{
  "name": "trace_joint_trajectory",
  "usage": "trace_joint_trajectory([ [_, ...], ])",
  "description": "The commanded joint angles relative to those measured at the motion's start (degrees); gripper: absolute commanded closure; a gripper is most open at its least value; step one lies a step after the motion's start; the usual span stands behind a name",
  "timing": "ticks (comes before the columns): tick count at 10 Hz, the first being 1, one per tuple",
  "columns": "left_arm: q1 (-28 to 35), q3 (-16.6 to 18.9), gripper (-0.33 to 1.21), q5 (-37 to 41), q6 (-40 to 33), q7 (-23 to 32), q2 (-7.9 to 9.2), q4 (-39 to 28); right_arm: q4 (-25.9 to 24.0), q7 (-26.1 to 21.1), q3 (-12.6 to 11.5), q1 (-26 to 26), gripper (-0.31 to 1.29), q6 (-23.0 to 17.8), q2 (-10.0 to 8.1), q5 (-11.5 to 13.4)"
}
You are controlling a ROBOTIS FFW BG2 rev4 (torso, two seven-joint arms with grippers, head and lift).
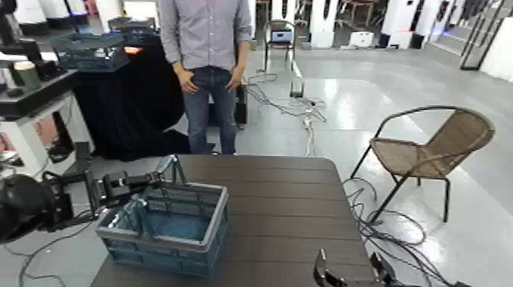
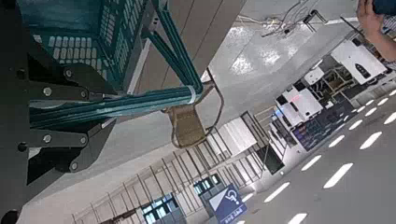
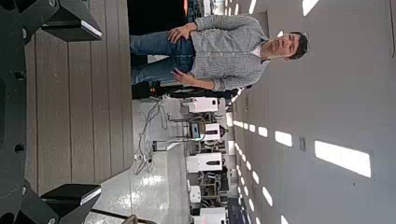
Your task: Grasp the handle of the crate.
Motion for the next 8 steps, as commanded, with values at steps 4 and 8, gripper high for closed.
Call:
trace_joint_trajectory([
  [4,12.7,12.3,1.19,0.0,4.1,6.4,-1.01,-21.7,-0.4,-0.2,-0.5,0.5,0.15,0.1,0.18,0.3],
  [8,24.1,23.0,1.19,3.4,7.7,18.4,-3.82,-37.2,-0.7,-1.9,-0.8,0.4,0.15,-0.9,0.18,2.2],
])
